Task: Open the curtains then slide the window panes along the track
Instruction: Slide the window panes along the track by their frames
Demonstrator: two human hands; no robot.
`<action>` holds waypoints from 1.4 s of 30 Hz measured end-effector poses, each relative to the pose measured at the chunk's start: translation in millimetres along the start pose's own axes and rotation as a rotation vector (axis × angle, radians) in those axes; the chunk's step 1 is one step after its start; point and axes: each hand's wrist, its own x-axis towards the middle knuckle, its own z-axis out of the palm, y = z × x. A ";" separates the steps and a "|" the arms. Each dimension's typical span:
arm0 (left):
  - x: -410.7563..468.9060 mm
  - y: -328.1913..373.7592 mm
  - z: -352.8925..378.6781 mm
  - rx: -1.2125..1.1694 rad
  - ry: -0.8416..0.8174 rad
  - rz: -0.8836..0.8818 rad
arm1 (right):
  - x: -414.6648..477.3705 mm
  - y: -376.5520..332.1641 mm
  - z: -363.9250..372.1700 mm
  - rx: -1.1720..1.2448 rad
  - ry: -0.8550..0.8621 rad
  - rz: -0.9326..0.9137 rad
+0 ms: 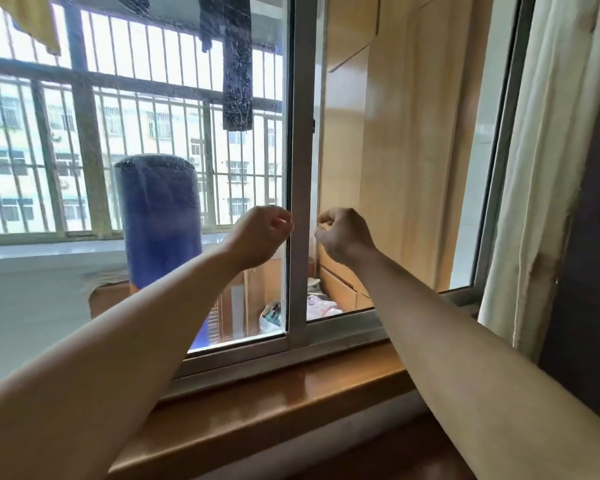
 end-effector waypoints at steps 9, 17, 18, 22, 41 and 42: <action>41.4 8.7 1.4 0.097 0.089 -0.084 | 53.7 -6.4 6.2 0.135 -0.017 -0.074; 98.3 14.1 25.4 0.155 0.182 -0.155 | 137.7 11.1 -13.5 0.317 -0.001 -0.051; 105.4 12.7 30.3 0.153 0.193 -0.168 | 148.3 14.9 -13.3 0.357 -0.024 -0.050; 127.7 8.1 40.0 0.169 0.212 -0.182 | 176.7 15.6 -14.6 0.516 -0.073 -0.034; 156.0 -5.3 36.1 0.167 0.235 -0.157 | 208.7 4.4 -5.4 0.947 -0.181 0.008; 156.8 -5.1 35.0 0.166 0.233 -0.163 | 210.1 4.2 -5.7 0.938 -0.183 0.027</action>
